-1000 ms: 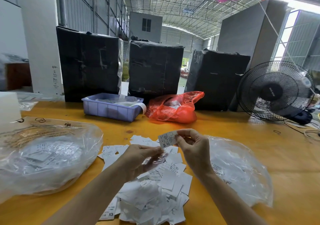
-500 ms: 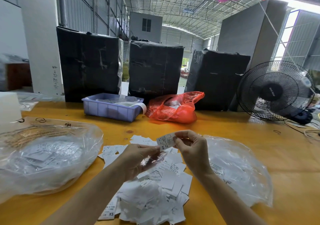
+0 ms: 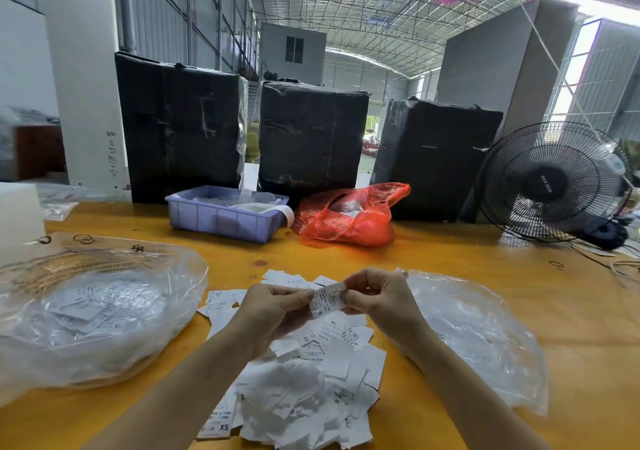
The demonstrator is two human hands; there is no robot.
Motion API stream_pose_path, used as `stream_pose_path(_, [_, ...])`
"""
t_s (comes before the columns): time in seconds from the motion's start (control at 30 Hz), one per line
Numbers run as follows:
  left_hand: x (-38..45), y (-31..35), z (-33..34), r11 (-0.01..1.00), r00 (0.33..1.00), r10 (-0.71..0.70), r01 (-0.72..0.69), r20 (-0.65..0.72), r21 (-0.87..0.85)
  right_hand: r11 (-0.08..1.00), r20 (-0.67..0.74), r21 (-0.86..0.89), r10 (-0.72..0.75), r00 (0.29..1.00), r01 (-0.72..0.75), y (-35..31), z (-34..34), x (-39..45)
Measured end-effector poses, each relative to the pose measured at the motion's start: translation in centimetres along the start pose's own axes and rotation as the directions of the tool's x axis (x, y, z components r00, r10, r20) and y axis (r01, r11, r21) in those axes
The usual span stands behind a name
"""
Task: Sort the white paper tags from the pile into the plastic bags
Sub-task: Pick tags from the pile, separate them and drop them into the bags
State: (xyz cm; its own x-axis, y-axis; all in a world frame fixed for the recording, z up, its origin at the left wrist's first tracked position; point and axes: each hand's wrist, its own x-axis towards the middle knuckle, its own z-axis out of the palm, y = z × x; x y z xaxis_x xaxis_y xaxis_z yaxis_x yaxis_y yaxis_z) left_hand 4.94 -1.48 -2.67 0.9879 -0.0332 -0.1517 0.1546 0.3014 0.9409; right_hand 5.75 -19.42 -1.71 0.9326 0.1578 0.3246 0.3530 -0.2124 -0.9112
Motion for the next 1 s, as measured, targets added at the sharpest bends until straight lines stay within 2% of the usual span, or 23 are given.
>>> stream_pose_path(0.23, [-0.31, 0.06, 0.11, 0.999, 0.999, 0.032, -0.032, -0.021, 0.033, 0.996, 0.038, -0.018, 0.091, 0.995, -0.09, -0.06, -0.15, 0.05])
stream_pose_path(0.37, [-0.21, -0.14, 0.17, 0.992, 0.996, 0.074, -0.068, -0.055, 0.105, 0.992, 0.071, -0.023, 0.121, 0.99, -0.12, -0.38, -0.57, 0.03])
stream_pose_path(0.53, [-0.28, -0.8, 0.51, 0.963, 0.991, 0.128, -0.119, -0.022, 0.243, 0.987, 0.053, 0.024, 0.157, 0.986, -0.159, -0.41, -0.23, -0.01])
stream_pose_path(0.63, [-0.07, -0.21, 0.19, 0.967, 0.984, 0.159, -0.14, -0.077, 0.215, 0.989, 0.033, -0.016, 0.146, 0.989, -0.146, -0.48, -0.41, 0.01])
stream_pose_path(0.83, [-0.42, -0.26, 0.28, 0.978, 0.998, 0.059, -0.061, 0.014, 0.198, 0.99, 0.09, -0.016, 0.142, 0.986, -0.141, -0.37, -0.03, -0.16])
stream_pose_path(1.0, [-0.12, -0.7, 0.57, 0.976, 0.996, 0.09, -0.088, 0.003, 0.2, 0.982, 0.18, -0.013, 0.19, 0.965, -0.191, -0.71, -0.09, -0.25])
